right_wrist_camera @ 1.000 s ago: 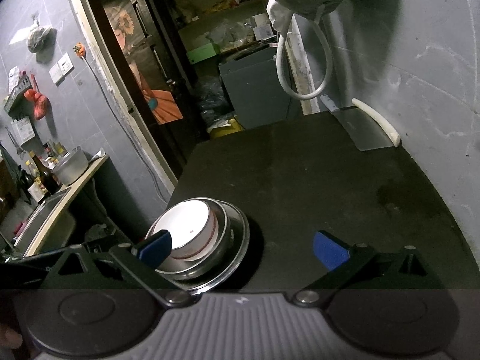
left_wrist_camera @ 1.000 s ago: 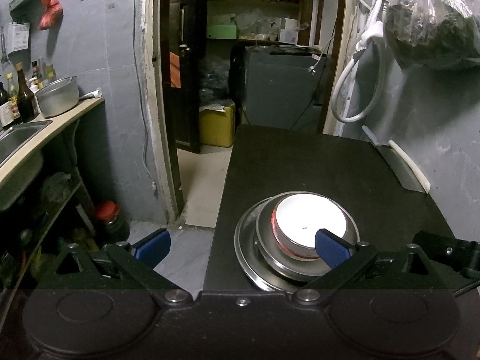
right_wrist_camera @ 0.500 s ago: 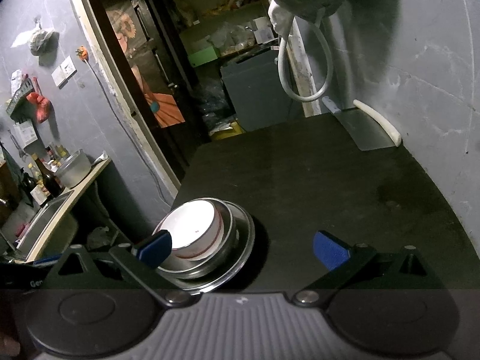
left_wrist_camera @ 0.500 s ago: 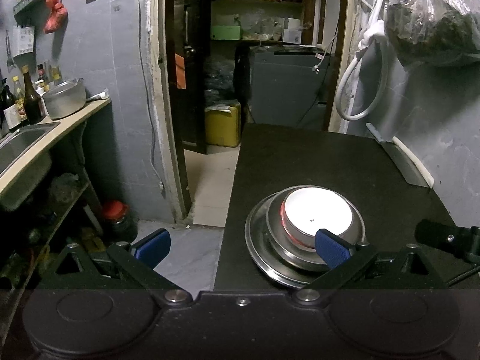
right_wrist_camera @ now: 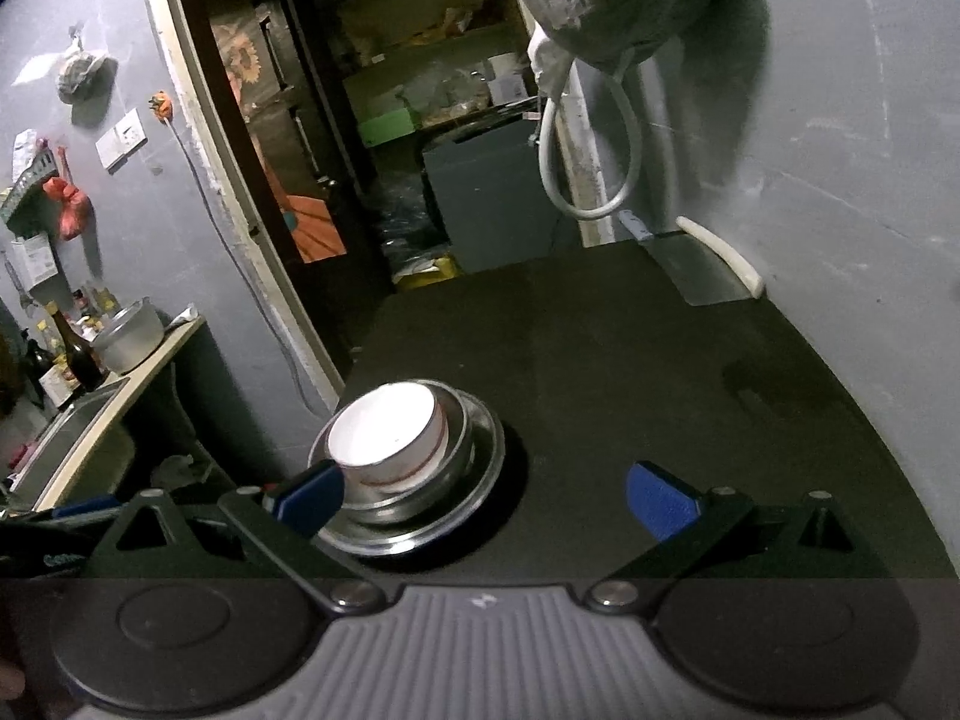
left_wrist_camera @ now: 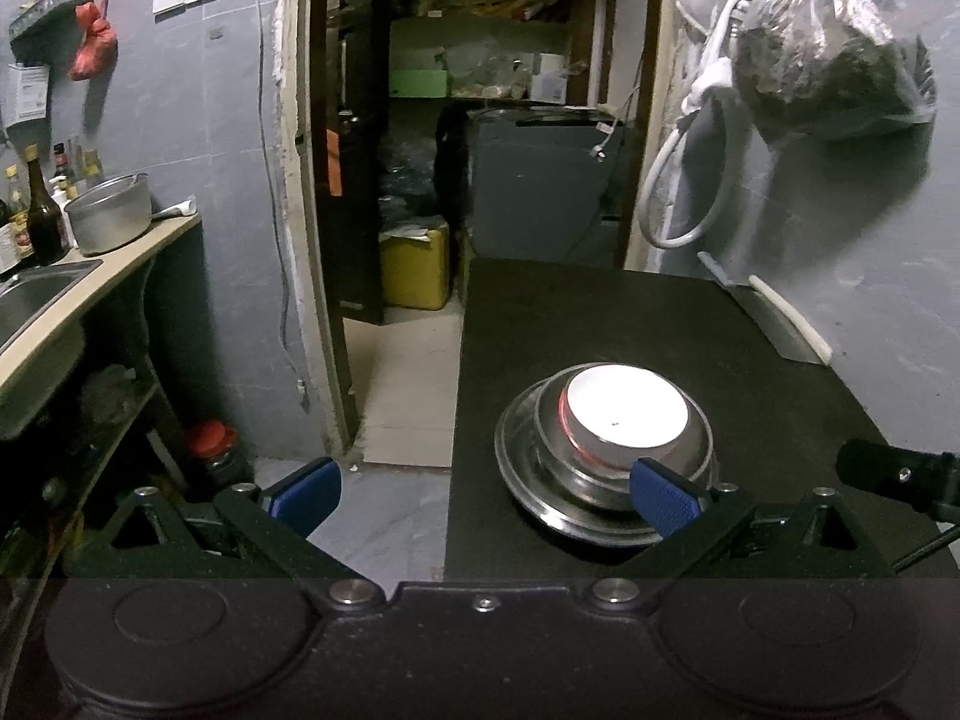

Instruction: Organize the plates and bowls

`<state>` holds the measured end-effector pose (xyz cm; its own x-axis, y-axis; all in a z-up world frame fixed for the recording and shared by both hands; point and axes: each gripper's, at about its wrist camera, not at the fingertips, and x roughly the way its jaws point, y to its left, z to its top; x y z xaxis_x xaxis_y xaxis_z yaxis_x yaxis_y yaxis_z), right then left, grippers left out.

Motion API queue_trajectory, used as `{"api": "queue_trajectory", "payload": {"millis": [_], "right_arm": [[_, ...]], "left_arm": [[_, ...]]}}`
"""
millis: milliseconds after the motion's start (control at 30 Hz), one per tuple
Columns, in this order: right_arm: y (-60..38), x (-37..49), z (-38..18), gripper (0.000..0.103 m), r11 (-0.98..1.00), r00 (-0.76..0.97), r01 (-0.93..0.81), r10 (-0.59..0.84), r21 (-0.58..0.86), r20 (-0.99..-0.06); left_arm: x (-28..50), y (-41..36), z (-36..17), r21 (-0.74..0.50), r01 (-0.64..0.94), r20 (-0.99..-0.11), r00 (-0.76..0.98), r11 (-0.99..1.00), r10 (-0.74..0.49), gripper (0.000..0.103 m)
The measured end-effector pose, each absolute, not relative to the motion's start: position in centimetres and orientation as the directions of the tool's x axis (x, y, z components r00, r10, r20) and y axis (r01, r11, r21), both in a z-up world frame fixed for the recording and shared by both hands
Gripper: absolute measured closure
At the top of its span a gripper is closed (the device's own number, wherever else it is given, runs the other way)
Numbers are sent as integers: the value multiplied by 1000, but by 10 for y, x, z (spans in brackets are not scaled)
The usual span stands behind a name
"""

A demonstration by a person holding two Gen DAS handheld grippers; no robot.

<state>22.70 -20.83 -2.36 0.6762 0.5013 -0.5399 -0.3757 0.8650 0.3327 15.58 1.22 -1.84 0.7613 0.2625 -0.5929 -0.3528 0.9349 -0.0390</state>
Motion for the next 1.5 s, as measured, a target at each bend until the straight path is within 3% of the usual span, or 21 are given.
{"api": "queue_trajectory", "payload": {"millis": [267,467,633,1500], "right_arm": [[-200,166,-10,0,900,738,-325,432,289,-518],[-191,105,-8,0,926,825,-313,376,213,-422],[-180,64,-11,0,935,847,-331,354,127,-396],[-179,23,-18,0,956,838,-273,292,110,-461]], "left_arm": [[112,28,-14,-73,-278,-577,795,958,187,1],[71,40,-17,-113,-240,-544,827,964,142,1],[44,52,-26,-118,-235,-549,825,965,134,1],[5,54,-36,-122,-138,-549,834,983,49,1]]}}
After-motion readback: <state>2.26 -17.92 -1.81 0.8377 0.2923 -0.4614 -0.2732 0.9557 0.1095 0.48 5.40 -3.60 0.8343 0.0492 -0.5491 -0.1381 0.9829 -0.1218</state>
